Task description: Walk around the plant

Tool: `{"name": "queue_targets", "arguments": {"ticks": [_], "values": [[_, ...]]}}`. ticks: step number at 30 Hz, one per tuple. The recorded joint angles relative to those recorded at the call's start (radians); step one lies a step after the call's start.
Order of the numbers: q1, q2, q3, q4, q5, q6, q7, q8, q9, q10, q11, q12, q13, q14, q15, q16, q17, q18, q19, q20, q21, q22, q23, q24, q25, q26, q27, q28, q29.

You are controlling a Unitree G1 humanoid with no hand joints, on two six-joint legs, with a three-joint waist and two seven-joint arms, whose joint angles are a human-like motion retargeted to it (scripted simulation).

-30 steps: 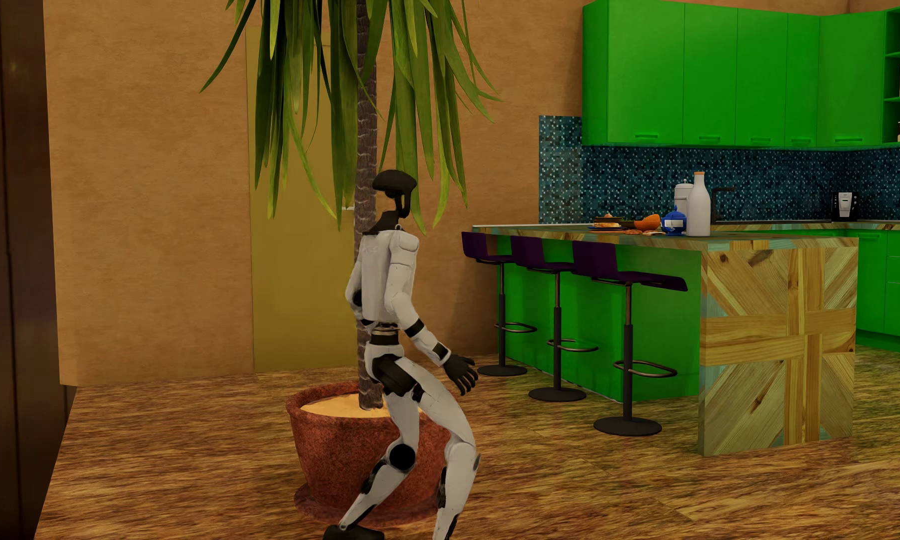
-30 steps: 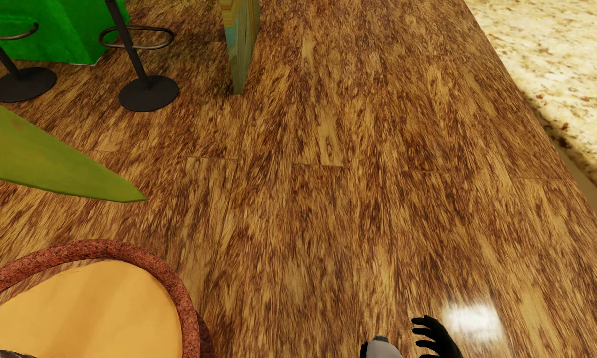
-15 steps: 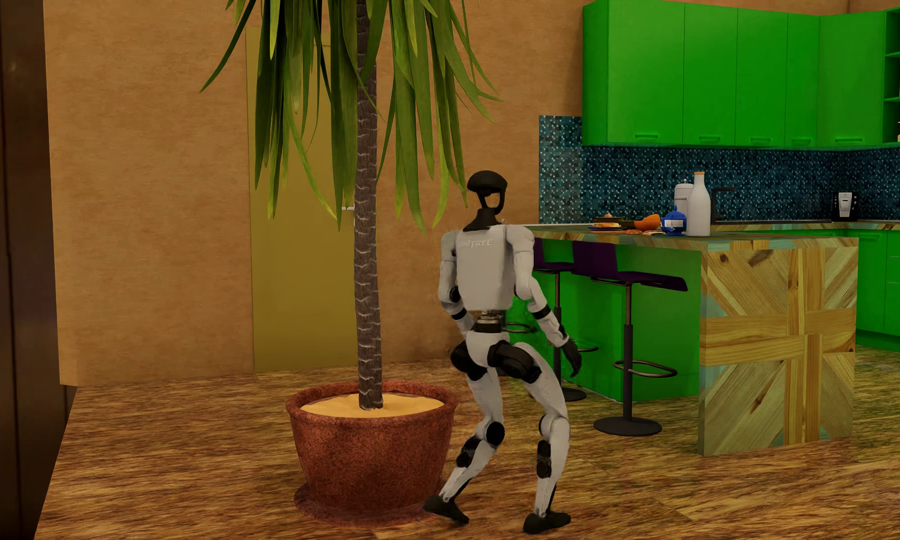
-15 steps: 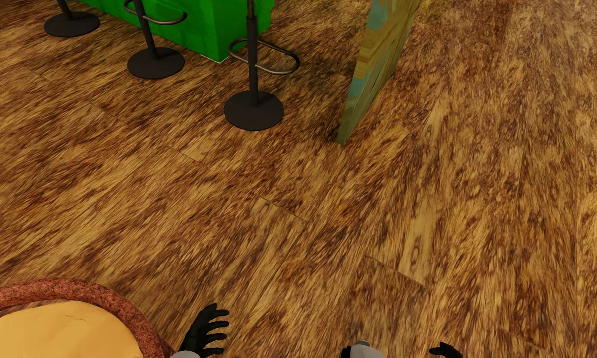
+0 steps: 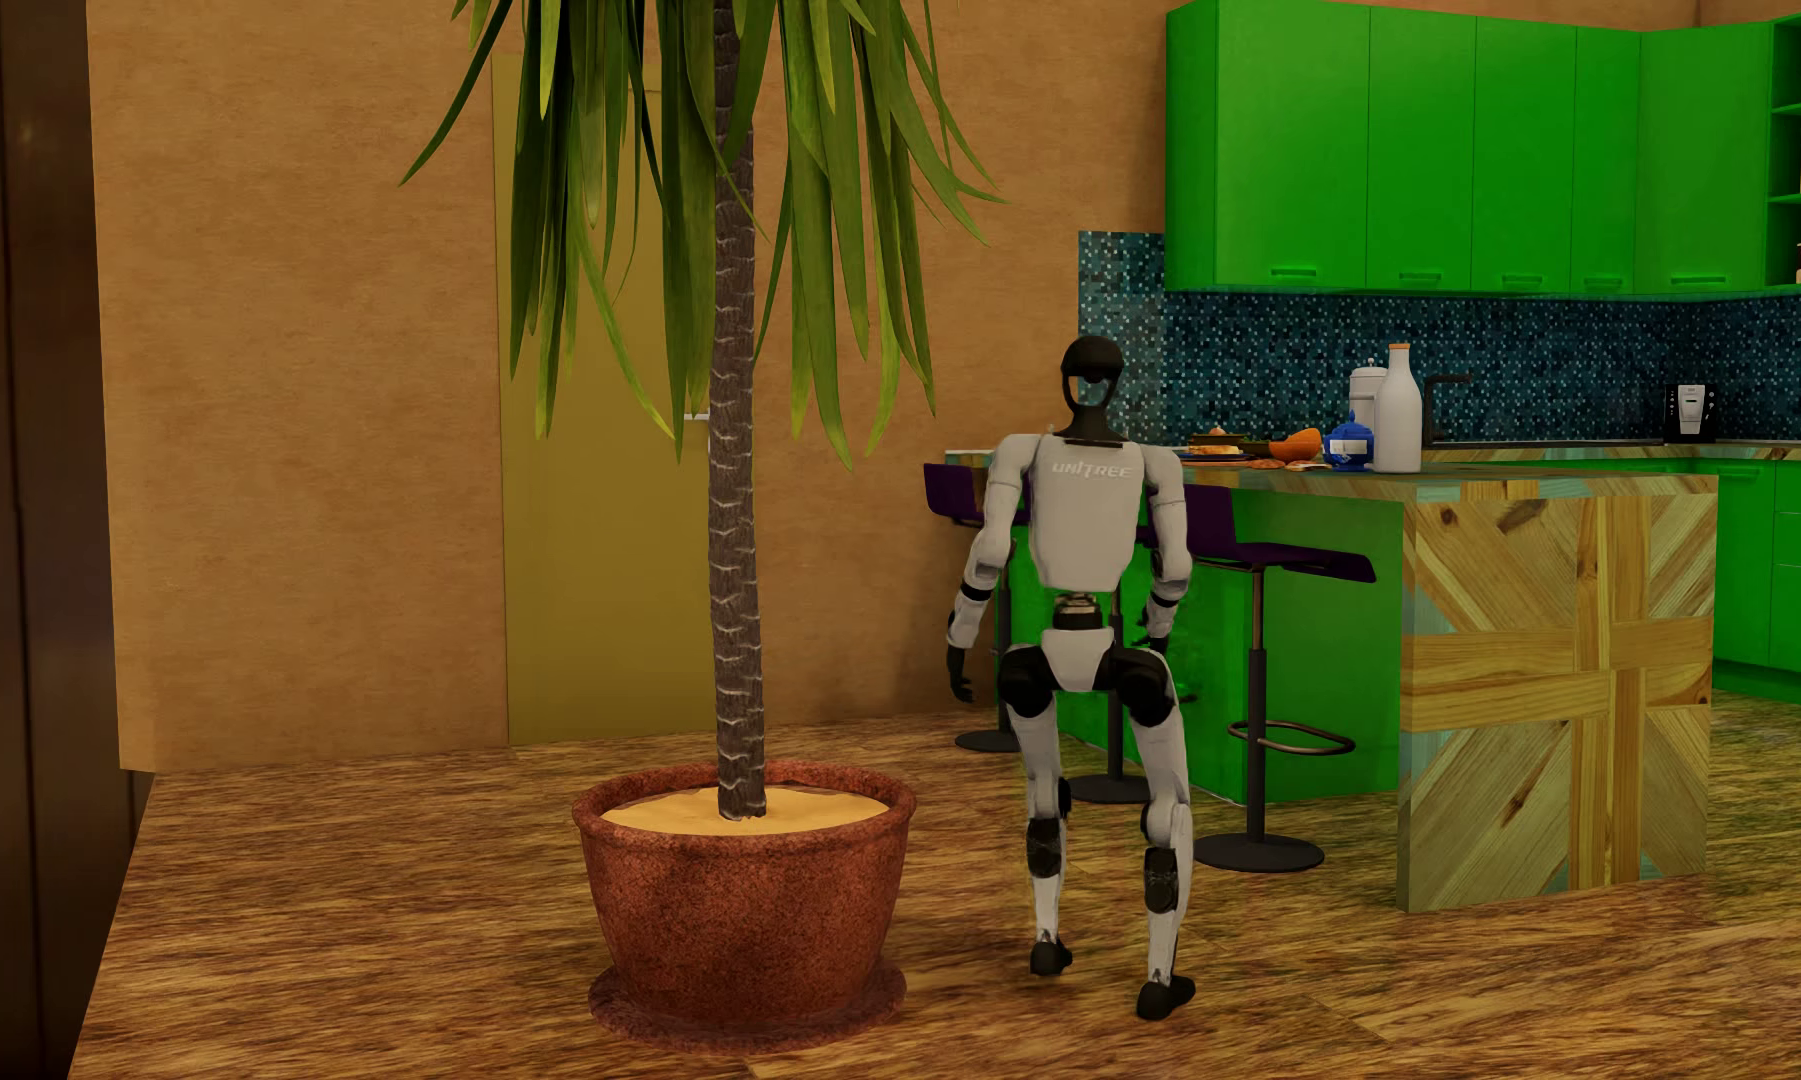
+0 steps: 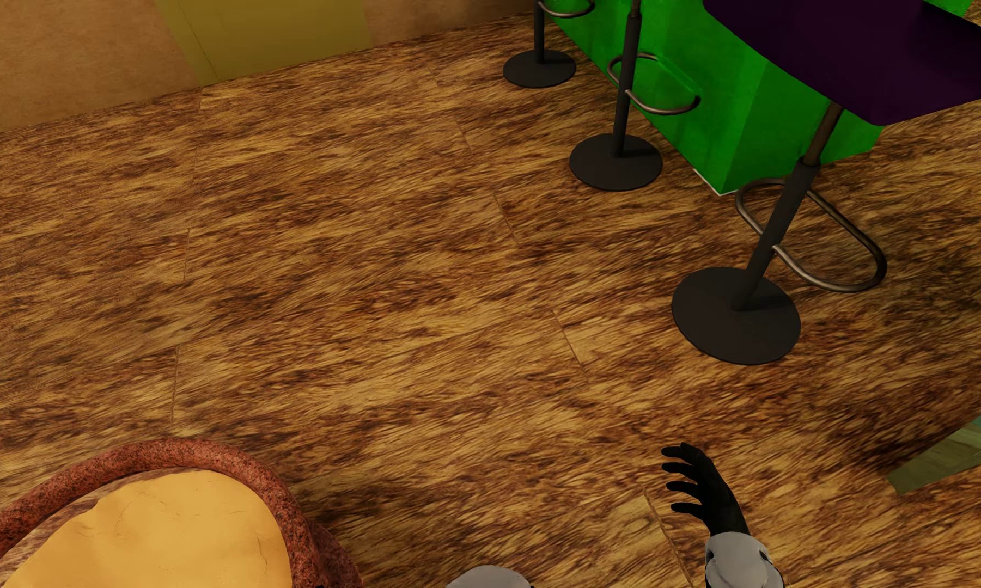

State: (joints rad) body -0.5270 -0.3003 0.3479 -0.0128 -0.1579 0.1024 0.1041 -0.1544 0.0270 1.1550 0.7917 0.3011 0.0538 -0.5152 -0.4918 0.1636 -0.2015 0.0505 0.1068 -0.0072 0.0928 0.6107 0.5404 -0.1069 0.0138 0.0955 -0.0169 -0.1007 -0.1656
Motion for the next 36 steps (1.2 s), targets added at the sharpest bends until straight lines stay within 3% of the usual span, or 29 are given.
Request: {"name": "queue_targets", "arguments": {"ticks": [1,2,3,4,5,8,9,10,11,13,14,16,18,19,20,21,22,23,24,25,26,28,29,30,31,32,33,34,36], "values": [[-0.018,0.024,0.019,0.008,-0.001,0.016,-0.011,0.011,0.000,-0.082,0.058,0.023,-0.068,-0.009,-0.002,0.001,0.021,-0.011,0.021,-0.036,0.024,0.001,-0.006,0.009,0.015,0.017,-0.032,0.032,-0.018],[-0.007,-0.047,-0.026,0.044,0.025,0.034,-0.033,0.057,-0.009,-0.200,0.276,0.042,-0.126,0.059,0.105,0.033,0.081,0.039,0.047,-0.092,0.018,0.060,0.043,0.025,0.014,0.024,-0.090,0.078,-0.017],[0.035,-0.143,-0.094,0.015,0.040,-0.004,-0.042,0.129,0.005,-0.195,0.438,0.032,-0.089,0.015,0.240,0.031,0.098,0.040,0.065,-0.117,0.044,0.145,0.061,0.040,-0.004,0.032,-0.128,0.129,0.005],[0.069,-0.242,-0.167,-0.014,0.062,-0.063,-0.052,0.181,0.004,-0.208,0.462,0.026,-0.009,-0.018,0.235,0.034,0.083,0.038,0.077,-0.093,0.061,0.144,0.055,0.040,-0.031,0.053,-0.141,0.169,0.041],[0.116,-0.318,-0.213,-0.042,0.079,-0.120,-0.073,0.213,0.000,-0.235,0.418,-0.017,0.097,-0.045,0.128,0.030,0.055,0.035,0.087,-0.057,0.002,0.081,0.100,0.035,-0.069,0.081,-0.148,0.196,0.087],[0.258,-0.414,-0.286,-0.093,0.058,-0.237,-0.166,0.201,-0.003,-0.265,0.127,-0.201,0.272,-0.134,0.142,0.007,-0.005,0.013,0.123,-0.047,-0.090,-0.002,0.116,0.073,-0.137,0.082,-0.001,0.172,0.160],[0.216,-0.363,-0.261,-0.071,0.047,-0.210,-0.162,0.157,0.019,-0.097,0.124,-0.213,0.238,-0.072,0.189,-0.024,-0.039,0.014,0.088,-0.048,-0.082,-0.017,0.148,0.084,-0.113,0.062,0.004,0.134,0.145],[0.151,-0.304,-0.241,-0.020,0.038,-0.162,-0.113,0.099,0.040,0.035,0.125,-0.196,0.185,0.021,0.137,-0.030,-0.055,0.040,-0.008,-0.061,-0.076,0.020,0.117,0.087,-0.078,0.028,0.014,0.082,0.111],[0.100,-0.240,-0.187,0.029,0.028,-0.116,-0.046,0.064,0.059,0.062,0.113,-0.123,0.115,0.060,0.094,-0.020,-0.053,0.040,-0.019,-0.040,-0.076,0.036,0.075,0.088,-0.045,-0.006,0.010,0.025,0.063],[0.024,-0.115,-0.049,0.042,-0.003,-0.030,-0.015,0.007,0.057,-0.068,0.095,-0.009,-0.011,0.010,0.023,0.030,0.000,-0.007,0.012,-0.014,-0.015,0.005,0.012,0.098,-0.006,0.001,-0.023,-0.002,-0.042],[0.033,-0.140,-0.030,0.035,-0.020,0.001,-0.027,0.032,0.039,-0.153,0.244,0.050,-0.068,-0.041,0.060,0.043,0.061,0.038,0.041,-0.050,0.011,0.029,0.015,0.106,-0.010,0.008,-0.059,0.040,-0.070],[0.127,-0.282,-0.105,-0.026,0.045,-0.023,-0.072,0.186,0.012,-0.198,0.454,0.061,-0.019,-0.100,0.207,0.052,0.104,0.040,0.089,-0.103,0.049,0.163,0.060,0.097,-0.051,0.045,-0.129,0.141,-0.045],[0.231,-0.381,-0.191,-0.079,0.047,-0.088,-0.108,0.189,0.026,-0.223,0.292,-0.013,0.090,-0.140,0.128,-0.010,0.049,0.036,0.113,-0.082,0.004,0.038,0.040,0.037,-0.101,0.115,-0.133,0.225,0.036],[0.210,-0.395,-0.205,-0.096,0.041,-0.123,-0.114,0.178,0.023,-0.105,0.193,-0.073,0.134,-0.111,0.156,-0.025,0.003,0.030,0.116,-0.071,-0.037,-0.014,0.087,0.012,-0.119,0.136,-0.156,0.238,0.075],[0.138,-0.347,-0.181,-0.079,0.030,-0.110,-0.099,0.142,0.021,0.089,0.210,-0.127,0.145,0.036,0.095,-0.037,-0.069,0.045,0.021,-0.062,-0.052,0.024,0.158,-0.011,-0.122,0.126,-0.162,0.214,0.094],[0.068,-0.282,-0.156,-0.038,0.036,-0.075,-0.071,0.100,0.016,0.186,0.187,-0.116,0.128,0.134,0.059,-0.026,-0.089,0.030,-0.068,-0.065,-0.075,0.039,0.160,-0.028,-0.102,0.105,-0.118,0.163,0.085],[0.016,-0.204,-0.129,0.002,0.021,-0.056,-0.034,0.056,0.010,0.179,0.145,-0.116,0.130,0.149,0.030,-0.008,-0.058,0.030,-0.019,-0.066,-0.065,0.042,0.102,-0.032,-0.070,0.093,-0.060,0.114,0.060],[-0.019,-0.130,-0.100,0.029,0.007,-0.047,-0.004,0.016,-0.003,0.108,0.099,-0.095,0.100,0.087,-0.002,-0.001,-0.013,0.016,0.014,-0.019,-0.018,0.019,0.050,-0.021,-0.037,0.083,-0.004,0.072,0.029],[-0.049,-0.102,-0.083,0.041,0.020,-0.035,-0.024,0.029,-0.022,0.005,0.098,-0.040,0.034,0.049,-0.007,0.016,0.024,0.001,-0.011,-0.027,-0.007,-0.016,0.039,0.002,-0.006,0.066,0.014,0.058,0.012],[-0.024,-0.123,-0.104,0.044,0.047,-0.023,-0.059,0.099,-0.029,-0.103,0.181,-0.002,-0.044,0.026,0.040,0.025,0.055,-0.022,0.007,-0.058,-0.011,0.056,0.081,0.031,0.017,0.035,-0.006,0.054,0.011],[0.055,-0.168,-0.156,0.032,0.072,-0.030,-0.045,0.173,-0.006,-0.166,0.303,-0.020,-0.069,-0.035,0.140,0.022,0.091,0.041,0.029,-0.145,-0.024,0.143,0.109,0.063,0.031,0.021,-0.048,0.060,0.021],[0.101,-0.270,-0.270,0.020,0.120,-0.090,-0.017,0.181,0.081,-0.115,0.238,-0.097,0.013,0.011,0.122,0.030,0.019,0.002,0.036,-0.136,-0.034,0.054,0.082,0.146,0.006,0.072,-0.071,0.106,0.071],[0.051,-0.298,-0.320,0.018,0.145,-0.133,-0.005,0.166,0.106,0.027,0.104,-0.114,0.041,0.144,0.194,-0.002,0.000,-0.042,0.021,-0.065,-0.084,-0.022,0.130,0.180,-0.022,0.089,-0.066,0.139,0.096],[-0.014,-0.267,-0.322,0.015,0.158,-0.129,-0.042,0.159,0.106,0.122,0.095,-0.117,0.082,0.277,0.171,-0.014,-0.033,-0.069,-0.075,-0.075,-0.111,-0.030,0.143,0.202,-0.047,0.073,-0.042,0.159,0.104],[-0.058,-0.225,-0.309,0.007,0.154,-0.129,-0.080,0.148,0.115,0.101,0.087,-0.118,0.110,0.272,0.131,-0.002,-0.039,-0.061,-0.131,-0.067,-0.131,-0.005,0.113,0.214,-0.067,0.042,-0.005,0.155,0.102],[-0.093,-0.212,-0.302,0.035,0.145,-0.116,-0.124,0.125,0.128,-0.072,0.141,-0.119,0.118,0.188,0.142,-0.016,-0.015,0.074,-0.092,-0.019,-0.107,-0.004,0.067,0.230,-0.079,0.016,0.027,0.135,0.089],[-0.071,-0.259,-0.305,0.072,0.140,-0.123,-0.135,0.130,0.115,-0.228,0.264,-0.121,0.087,0.148,0.200,0.004,0.039,-0.052,-0.029,-0.039,-0.058,0.052,0.072,0.251,-0.089,-0.014,0.045,0.114,0.081],[-0.031,-0.297,-0.309,0.063,0.130,-0.147,-0.110,0.152,0.108,-0.238,0.332,-0.139,0.069,0.126,0.200,0.041,0.065,-0.041,0.024,-0.091,-0.038,0.090,0.090,0.254,-0.091,-0.036,0.043,0.100,0.086],[0.046,-0.334,-0.357,0.040,0.135,-0.170,-0.098,0.170,0.096,-0.286,0.261,-0.118,0.070,0.112,0.067,0.011,0.039,-0.029,0.093,-0.067,-0.075,0.024,0.046,0.197,-0.068,-0.075,0.040,0.088,0.128]]}}
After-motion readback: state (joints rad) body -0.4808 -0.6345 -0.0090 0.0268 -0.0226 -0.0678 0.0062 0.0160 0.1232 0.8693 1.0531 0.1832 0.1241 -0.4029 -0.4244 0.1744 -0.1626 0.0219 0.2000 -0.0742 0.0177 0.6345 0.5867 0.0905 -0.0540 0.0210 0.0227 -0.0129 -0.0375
